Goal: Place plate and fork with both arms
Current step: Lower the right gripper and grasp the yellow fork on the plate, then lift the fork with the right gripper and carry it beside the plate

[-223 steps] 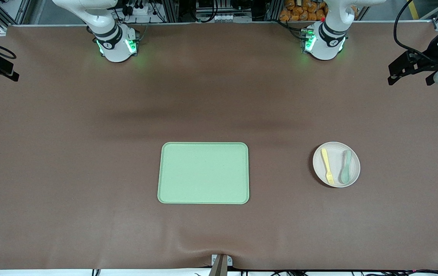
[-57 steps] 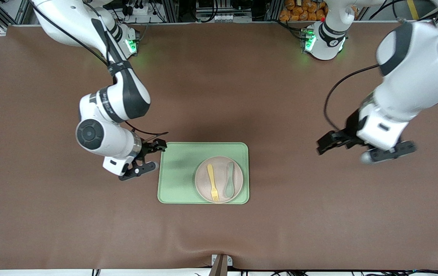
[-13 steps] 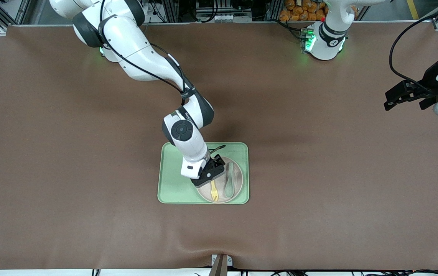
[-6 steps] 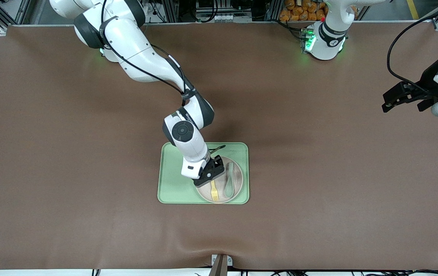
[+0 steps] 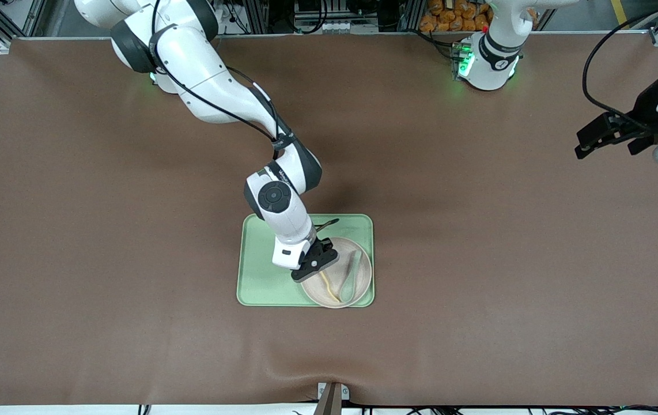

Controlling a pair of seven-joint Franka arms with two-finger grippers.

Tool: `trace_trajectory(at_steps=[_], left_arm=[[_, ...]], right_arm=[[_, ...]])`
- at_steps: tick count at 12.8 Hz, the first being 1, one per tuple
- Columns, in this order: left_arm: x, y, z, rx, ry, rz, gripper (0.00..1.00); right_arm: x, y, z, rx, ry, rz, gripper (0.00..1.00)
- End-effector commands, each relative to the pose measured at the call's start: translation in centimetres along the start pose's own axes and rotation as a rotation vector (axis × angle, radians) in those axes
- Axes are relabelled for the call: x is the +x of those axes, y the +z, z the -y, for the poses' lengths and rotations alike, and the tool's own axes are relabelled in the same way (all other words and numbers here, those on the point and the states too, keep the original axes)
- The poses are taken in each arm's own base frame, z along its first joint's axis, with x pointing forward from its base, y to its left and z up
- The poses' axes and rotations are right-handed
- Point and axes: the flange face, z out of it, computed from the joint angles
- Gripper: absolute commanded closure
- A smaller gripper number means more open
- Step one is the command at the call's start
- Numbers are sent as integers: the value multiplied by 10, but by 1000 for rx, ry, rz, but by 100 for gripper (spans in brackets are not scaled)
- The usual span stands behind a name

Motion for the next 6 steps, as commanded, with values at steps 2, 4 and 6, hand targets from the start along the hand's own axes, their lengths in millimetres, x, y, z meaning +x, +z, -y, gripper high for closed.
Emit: trace_trajectory(at_steps=[2,4,6], left_arm=[[-20,-15,-38,131,-4,-52,0],[-20,-11,-51,129,6,-53,0],[-18,-13,-48,124,0,-54,0]], right_arm=[[1,-3,5,1,-10,-8,100],[-6,-2,1,-2,3,11,100],[-12,-7,-2,-5,7,25,100]])
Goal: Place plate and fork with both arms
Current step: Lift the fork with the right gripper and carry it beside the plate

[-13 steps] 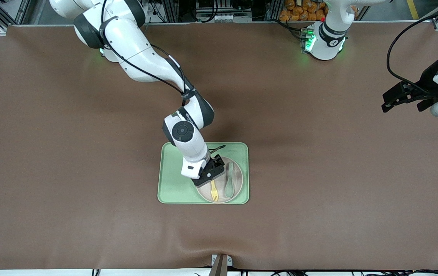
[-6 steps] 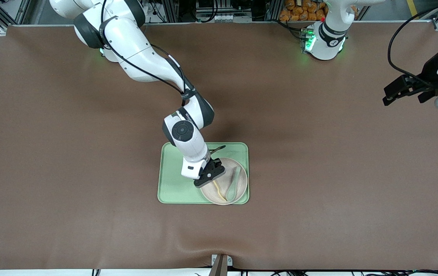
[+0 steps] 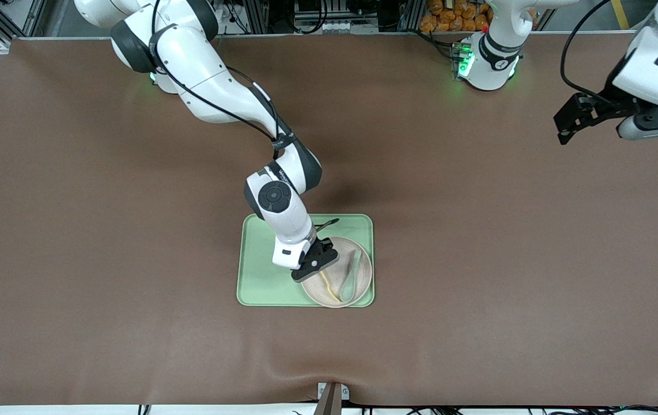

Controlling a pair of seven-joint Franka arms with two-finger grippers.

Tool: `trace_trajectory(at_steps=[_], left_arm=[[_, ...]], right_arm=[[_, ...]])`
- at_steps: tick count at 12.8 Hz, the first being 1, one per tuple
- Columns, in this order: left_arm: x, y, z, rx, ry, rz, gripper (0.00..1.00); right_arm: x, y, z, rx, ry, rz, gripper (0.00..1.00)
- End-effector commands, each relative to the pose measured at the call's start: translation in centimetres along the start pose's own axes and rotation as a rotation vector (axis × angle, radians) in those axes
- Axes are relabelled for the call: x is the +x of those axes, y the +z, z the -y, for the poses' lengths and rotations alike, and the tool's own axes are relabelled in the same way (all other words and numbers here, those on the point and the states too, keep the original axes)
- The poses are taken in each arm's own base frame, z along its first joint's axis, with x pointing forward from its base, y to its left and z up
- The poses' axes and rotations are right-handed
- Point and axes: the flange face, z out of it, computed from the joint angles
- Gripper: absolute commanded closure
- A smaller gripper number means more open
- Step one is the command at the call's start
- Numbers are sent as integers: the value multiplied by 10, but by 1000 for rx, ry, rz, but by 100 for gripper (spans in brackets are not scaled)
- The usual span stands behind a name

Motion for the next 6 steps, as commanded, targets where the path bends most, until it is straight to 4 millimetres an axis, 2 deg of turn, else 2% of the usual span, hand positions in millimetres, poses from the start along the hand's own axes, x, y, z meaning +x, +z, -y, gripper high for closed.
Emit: trace_trajectory(at_steps=[1,2,4,6], left_arm=[[5,-1,13,11,-25,-1,0],[6,0,20,-20,-32,10,0],[12,0,51,-59,-93,19,0],[12,0,54,-56,-96,21,0]], right_arm=[[-11,-11,-3,-5,22,24,100],[-11,-18,-2,-3,50,22,100],[-7,-32,1,0,88,15,100],[-3,-58,-3,2,94,-2,100]])
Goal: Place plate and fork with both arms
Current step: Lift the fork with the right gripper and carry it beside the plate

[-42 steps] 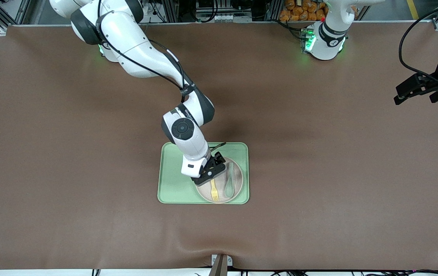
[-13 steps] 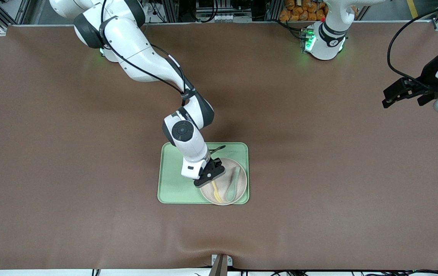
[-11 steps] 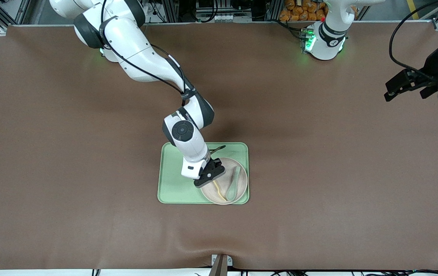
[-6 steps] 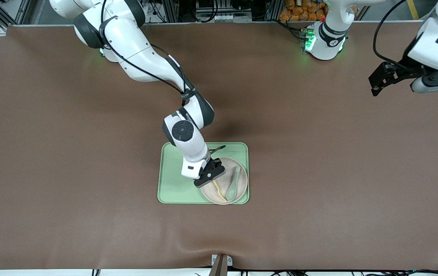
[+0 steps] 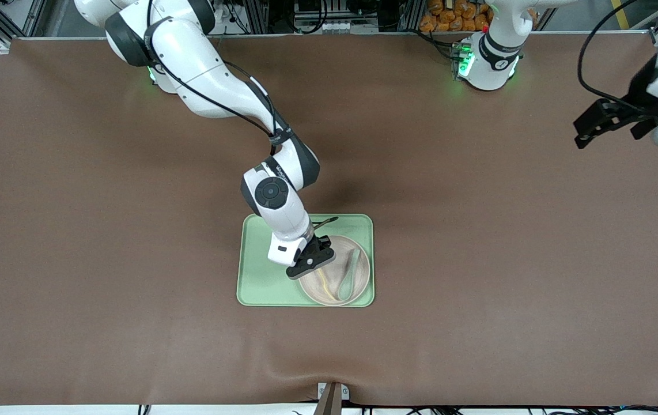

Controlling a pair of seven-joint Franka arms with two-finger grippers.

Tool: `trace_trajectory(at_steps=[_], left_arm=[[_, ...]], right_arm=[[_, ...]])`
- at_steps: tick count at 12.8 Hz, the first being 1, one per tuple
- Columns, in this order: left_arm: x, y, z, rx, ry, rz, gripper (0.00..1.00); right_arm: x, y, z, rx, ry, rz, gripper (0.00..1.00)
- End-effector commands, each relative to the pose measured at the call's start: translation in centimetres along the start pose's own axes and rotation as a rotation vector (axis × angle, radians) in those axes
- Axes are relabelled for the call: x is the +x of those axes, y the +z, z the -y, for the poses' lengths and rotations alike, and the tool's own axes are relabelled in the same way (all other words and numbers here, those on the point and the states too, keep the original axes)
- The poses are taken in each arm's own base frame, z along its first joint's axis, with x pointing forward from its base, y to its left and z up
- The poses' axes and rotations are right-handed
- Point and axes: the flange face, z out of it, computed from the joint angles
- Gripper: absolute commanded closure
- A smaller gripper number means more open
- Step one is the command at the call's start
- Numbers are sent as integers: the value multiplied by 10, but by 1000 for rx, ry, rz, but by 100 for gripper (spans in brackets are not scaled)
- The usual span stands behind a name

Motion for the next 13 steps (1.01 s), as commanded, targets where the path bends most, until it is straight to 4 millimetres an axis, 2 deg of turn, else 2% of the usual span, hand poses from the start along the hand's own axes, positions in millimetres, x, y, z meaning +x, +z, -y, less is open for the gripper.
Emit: trace_trajectory(at_steps=[1,3,4,6,8,10,13], left_arm=[[-2,-6,3,-13,-2,-1,0],[-1,-5,2,-16,-2,1,0],[-1,-5,2,-13,-3,1,0],[0,-5,5,-16,-6,0,0],[0,-4,2,-17,-3,3,0],[0,-4,1,-17,0,3,0],[-3,-5,-1,-14,4,6,0]], right_arm=[[-4,-43,-4,1,35,-1,100],[-6,-58,-18,-3,57,-1,100],[-9,-63,-31,-8,77,5,100],[-34,-63,-67,-23,130,48,100],[-56,-59,-94,-39,231,91,100],[-69,-53,-99,-52,344,117,100],[-75,-43,-101,-66,484,130,100]])
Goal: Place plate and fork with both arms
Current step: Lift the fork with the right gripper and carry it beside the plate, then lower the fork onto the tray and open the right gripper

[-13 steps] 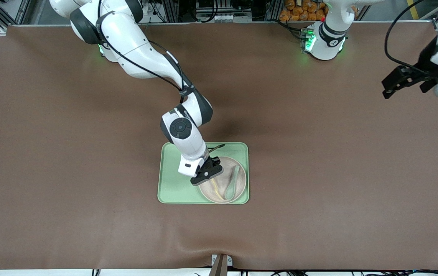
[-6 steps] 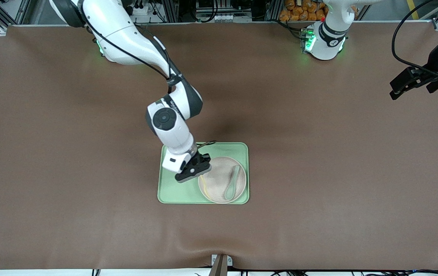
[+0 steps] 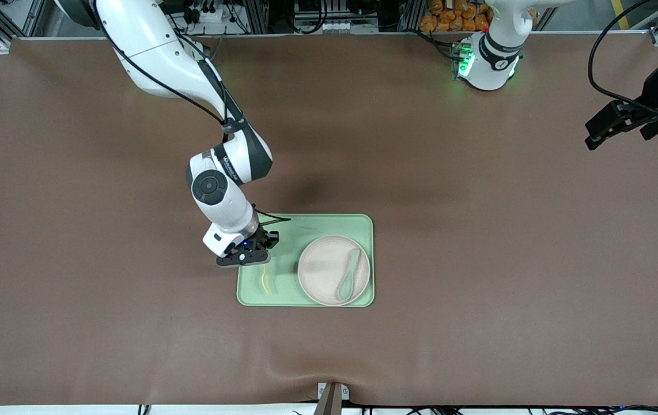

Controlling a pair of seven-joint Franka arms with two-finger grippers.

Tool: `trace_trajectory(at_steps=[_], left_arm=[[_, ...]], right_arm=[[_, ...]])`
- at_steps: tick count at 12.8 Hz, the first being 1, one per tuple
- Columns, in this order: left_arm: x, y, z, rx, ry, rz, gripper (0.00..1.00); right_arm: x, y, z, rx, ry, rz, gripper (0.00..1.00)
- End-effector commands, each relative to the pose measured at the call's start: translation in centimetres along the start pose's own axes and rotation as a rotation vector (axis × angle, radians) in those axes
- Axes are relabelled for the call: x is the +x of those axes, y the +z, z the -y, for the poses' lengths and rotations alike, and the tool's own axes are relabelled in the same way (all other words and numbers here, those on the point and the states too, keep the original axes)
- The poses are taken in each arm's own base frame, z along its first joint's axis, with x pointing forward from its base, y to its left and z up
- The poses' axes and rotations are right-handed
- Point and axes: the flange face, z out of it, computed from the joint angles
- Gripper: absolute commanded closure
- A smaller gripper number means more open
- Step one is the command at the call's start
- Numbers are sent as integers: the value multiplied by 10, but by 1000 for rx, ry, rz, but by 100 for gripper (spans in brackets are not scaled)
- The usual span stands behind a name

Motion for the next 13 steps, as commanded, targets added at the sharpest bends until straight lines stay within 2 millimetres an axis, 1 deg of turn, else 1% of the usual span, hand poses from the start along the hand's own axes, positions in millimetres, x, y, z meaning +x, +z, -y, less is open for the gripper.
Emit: trace_trajectory(at_steps=[1,3,5,8,10,11,12,13], left_arm=[[-4,-5,-3,-11,8,5,0],[-5,-5,-6,-13,13,5,0],[-6,-7,-4,-13,11,4,0],[-6,-7,-2,-13,25,7,0],[-5,-6,-1,-11,25,9,0],[-6,-5,0,-8,27,20,0],[-7,-5,-1,-8,28,20,0],[-7,-6,-1,-8,28,18,0]], right_arm=[[-11,-2,-2,3,106,10,100],[-12,5,-3,6,109,-1,100],[-11,13,-6,7,111,-12,100],[-9,13,-8,11,114,-21,100],[-8,19,-13,7,121,-20,100],[-8,23,-17,2,126,-14,76],[-9,25,-17,1,126,-11,30],[-8,25,-18,1,129,-13,0]])
